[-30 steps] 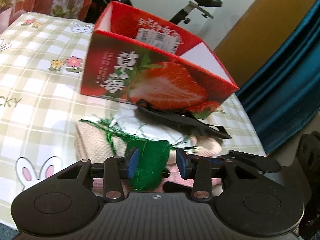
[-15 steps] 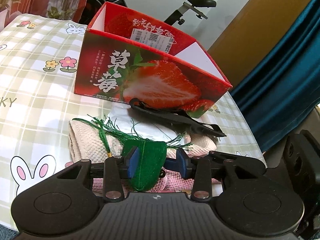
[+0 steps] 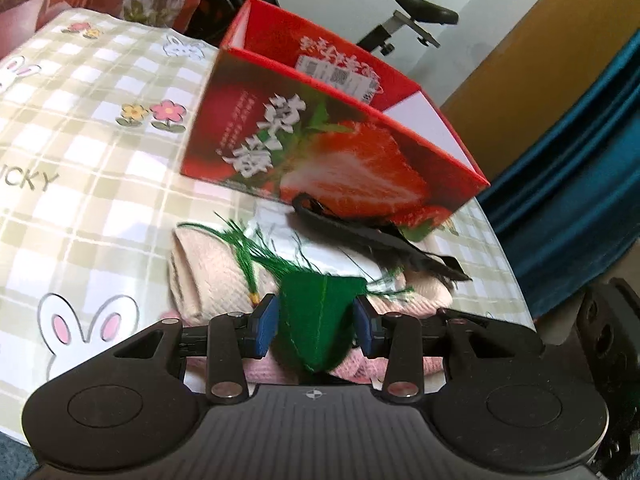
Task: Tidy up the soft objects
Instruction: 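Close the right gripper on the green mesh pouch, then lift the green pouch with the right gripper and drop it into the red box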
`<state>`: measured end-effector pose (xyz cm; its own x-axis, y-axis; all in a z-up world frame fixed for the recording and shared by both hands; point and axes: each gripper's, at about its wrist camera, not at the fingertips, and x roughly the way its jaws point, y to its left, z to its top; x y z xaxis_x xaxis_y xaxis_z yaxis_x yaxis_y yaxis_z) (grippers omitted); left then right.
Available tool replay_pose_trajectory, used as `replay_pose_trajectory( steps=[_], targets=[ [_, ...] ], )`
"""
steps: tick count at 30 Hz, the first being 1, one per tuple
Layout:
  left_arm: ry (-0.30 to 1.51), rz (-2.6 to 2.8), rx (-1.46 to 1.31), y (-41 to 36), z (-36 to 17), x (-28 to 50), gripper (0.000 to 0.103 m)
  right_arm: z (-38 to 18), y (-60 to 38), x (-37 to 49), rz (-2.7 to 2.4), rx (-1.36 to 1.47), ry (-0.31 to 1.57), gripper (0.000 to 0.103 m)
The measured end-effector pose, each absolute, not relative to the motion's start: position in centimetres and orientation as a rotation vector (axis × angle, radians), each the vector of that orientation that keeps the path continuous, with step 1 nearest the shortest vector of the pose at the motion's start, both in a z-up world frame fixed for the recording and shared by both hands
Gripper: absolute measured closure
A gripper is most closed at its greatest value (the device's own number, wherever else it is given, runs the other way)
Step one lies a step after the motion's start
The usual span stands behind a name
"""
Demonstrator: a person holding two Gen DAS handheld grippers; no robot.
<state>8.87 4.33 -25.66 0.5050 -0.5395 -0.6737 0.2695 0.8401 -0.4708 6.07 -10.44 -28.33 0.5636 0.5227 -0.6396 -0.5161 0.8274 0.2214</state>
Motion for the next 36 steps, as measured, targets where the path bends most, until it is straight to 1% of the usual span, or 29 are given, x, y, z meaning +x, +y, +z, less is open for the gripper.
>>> replay_pose_trajectory(
  steps=[8, 10, 30, 36],
  targets=[
    [0.931, -0.506, -0.327, 4.3, -26.3, 8.7, 0.061, -28.2, -10.3, 5.9, 0.604, 0.0, 0.752, 0.051],
    [0.932, -0.503, -0.334, 4.4, -26.5, 8.7, 0.059, -28.2, -10.3, 5.9, 0.603, -0.002, 0.752, 0.051],
    [0.925, -0.516, -0.322, 4.1, -26.6, 8.6, 0.059, -28.2, -10.2, 5.9, 0.602, -0.01, 0.739, 0.05],
    [0.916, -0.526, -0.309, 3.9, -26.3, 8.4, 0.061, -28.2, -10.2, 5.8, 0.608, -0.003, 0.733, 0.05]
  ],
)
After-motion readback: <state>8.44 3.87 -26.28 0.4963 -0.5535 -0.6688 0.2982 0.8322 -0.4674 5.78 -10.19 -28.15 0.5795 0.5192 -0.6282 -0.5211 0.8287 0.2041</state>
